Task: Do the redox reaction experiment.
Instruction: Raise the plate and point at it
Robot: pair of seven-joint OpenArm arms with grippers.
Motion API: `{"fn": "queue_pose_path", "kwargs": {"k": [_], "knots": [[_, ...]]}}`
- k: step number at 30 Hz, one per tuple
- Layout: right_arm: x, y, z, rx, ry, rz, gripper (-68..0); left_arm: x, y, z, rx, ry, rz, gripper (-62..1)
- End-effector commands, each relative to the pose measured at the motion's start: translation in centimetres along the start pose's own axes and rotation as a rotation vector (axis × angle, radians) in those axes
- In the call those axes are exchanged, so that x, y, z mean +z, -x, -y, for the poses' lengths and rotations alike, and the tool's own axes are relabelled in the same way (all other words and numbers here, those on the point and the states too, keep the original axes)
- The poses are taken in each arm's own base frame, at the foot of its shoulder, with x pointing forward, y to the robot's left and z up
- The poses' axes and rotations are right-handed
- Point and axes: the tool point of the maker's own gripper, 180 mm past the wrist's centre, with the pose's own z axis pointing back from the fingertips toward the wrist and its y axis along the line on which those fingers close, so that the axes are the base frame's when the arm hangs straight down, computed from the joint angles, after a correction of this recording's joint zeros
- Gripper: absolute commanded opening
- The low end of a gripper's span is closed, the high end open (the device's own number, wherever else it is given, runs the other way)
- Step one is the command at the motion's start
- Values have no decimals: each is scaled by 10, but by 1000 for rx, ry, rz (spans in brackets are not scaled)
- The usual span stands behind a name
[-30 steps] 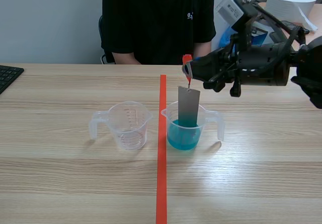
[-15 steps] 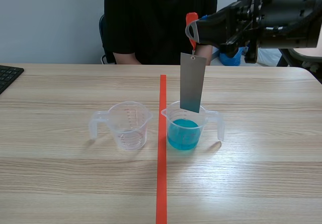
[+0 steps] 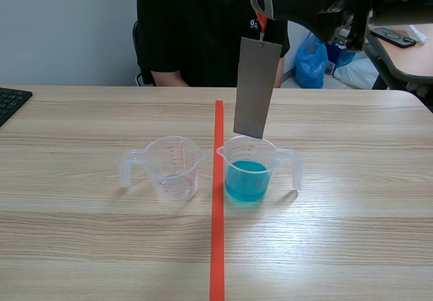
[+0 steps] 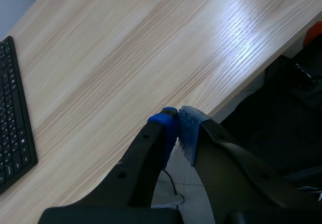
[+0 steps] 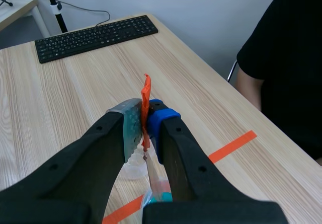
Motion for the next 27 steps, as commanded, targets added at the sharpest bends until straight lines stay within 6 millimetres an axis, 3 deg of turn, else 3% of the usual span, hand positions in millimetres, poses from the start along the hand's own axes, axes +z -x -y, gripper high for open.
{"fn": "queue_pose_path", "kwargs": {"k": [1, 17, 21, 27], "knots": [[5, -15, 2, 30, 7, 38, -660, 1, -3, -4, -6, -10, 14, -569], [5, -15, 2, 30, 6, 34, -660, -5, -3, -13, -23, 32, 31, -569], [5, -15, 2, 30, 6, 35, -660, -19, -10, -29, -13, 59, 81, -569], [5, -15, 2, 30, 6, 36, -660, -55, -26, -54, -5, 180, 149, -569]]}}
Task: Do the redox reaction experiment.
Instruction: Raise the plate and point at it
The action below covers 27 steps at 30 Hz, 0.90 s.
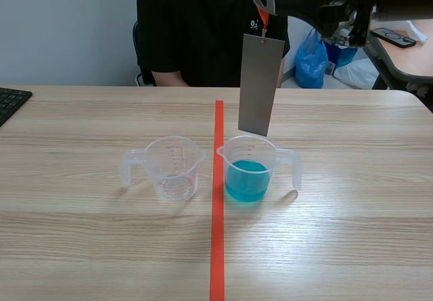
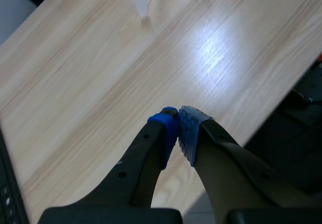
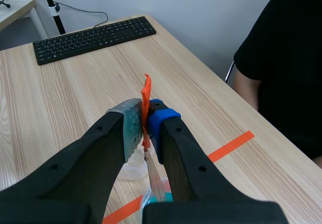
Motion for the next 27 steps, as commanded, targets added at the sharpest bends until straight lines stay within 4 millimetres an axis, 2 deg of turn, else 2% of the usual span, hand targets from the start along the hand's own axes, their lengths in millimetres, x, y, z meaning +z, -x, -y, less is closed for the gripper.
{"fn": "queue_pose_path", "kwargs": {"k": [1, 5, 9, 15, 19, 27], "knots": [[4, -12, 2, 22, 3, 29, -660, -11, -10, -12, -11, 25, 42, -569], [4, -12, 2, 21, 1, 31, -660, -38, -29, -36, 12, 91, 99, -569], [4, -13, 2, 20, 0, 33, -660, -66, -59, -64, -29, 107, 186, -569], [4, -13, 1, 18, -2, 35, -660, -109, -101, -86, -19, 122, 287, -569], [4, -14, 1, 16, -4, 38, -660, -138, -122, -90, 57, 135, 353, -569], [4, -14, 1, 16, -4, 38, -660, -205, -125, -66, 229, 215, 382, -569]]}}
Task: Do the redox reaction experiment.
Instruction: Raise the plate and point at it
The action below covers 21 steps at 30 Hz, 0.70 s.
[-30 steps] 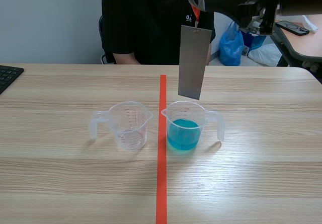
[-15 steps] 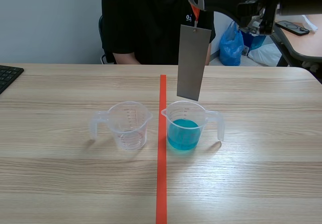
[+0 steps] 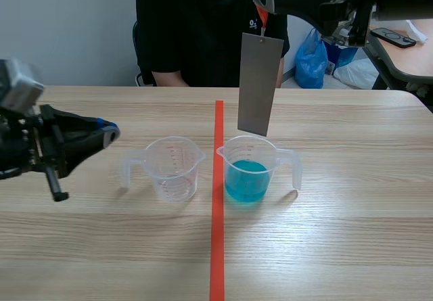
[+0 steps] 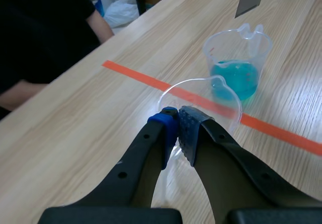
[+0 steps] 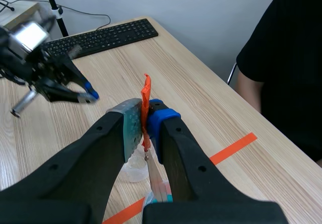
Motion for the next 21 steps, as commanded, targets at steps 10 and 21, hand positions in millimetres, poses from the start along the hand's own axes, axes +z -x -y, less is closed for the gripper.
{"fn": "queue_pose_path", "kwargs": {"k": [10, 21], "knots": [[4, -12, 2, 23, 3, 26, -660, -72, -31, 29, 85, 95, 148, -569], [4, -11, 2, 22, 2, 25, -660, -115, -58, 55, 101, 165, 196, -569]]}}
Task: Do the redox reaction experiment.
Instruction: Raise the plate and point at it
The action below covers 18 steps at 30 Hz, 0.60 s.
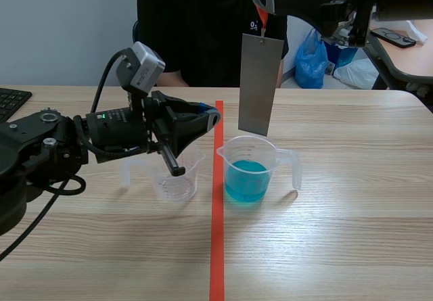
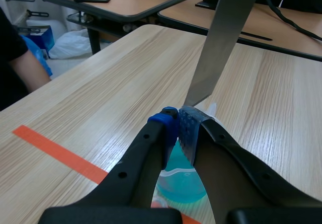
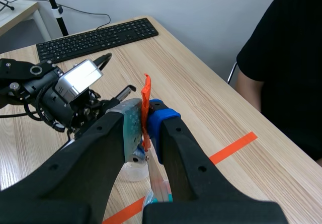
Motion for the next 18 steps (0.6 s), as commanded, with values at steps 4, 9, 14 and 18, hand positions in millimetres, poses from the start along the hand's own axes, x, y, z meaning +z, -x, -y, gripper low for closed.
{"fn": "queue_pose_path", "kwargs": {"k": [4, 9, 14, 18], "knots": [[4, -12, 2, 22, 2, 28, -660, -12, -17, 7, 6, 17, 59, -569], [4, -12, 2, 23, 2, 29, -660, -15, -18, 8, 6, 20, 60, -569], [4, -12, 2, 23, 2, 29, -660, -16, -17, 7, 3, 20, 50, -569], [4, -12, 2, 23, 2, 29, -660, -16, -17, 7, 3, 20, 50, -569]]}}
